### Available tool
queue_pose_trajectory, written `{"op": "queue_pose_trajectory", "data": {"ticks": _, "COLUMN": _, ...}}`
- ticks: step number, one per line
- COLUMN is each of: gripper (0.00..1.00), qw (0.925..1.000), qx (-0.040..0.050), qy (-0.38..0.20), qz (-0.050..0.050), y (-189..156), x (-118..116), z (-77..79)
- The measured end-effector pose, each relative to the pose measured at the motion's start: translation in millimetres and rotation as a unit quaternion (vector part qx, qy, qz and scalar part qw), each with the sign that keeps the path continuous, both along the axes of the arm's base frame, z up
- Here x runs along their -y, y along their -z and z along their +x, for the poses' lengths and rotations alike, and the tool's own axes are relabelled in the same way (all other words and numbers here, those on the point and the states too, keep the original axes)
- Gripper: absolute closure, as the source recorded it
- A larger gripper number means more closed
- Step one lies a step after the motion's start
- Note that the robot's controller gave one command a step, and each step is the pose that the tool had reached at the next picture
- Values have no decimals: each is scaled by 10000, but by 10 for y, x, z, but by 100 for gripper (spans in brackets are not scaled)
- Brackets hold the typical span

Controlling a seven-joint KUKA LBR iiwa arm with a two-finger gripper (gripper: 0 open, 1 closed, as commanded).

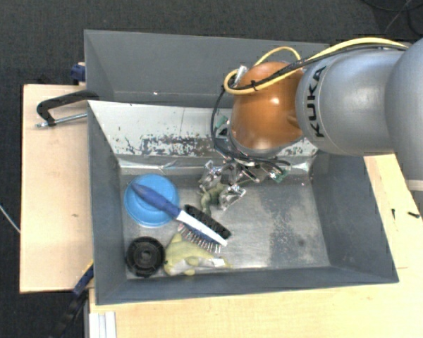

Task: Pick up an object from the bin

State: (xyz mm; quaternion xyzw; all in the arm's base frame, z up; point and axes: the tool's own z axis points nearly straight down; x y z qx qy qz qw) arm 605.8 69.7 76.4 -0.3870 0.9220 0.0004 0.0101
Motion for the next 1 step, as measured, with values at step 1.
{"op": "queue_pose_trajectory", "data": {"ticks": 1, "gripper": 100, "qw": 9999, "qx": -17, "qy": 126, "qz": -17, "y": -1418, "x": -243, "z": -160}}
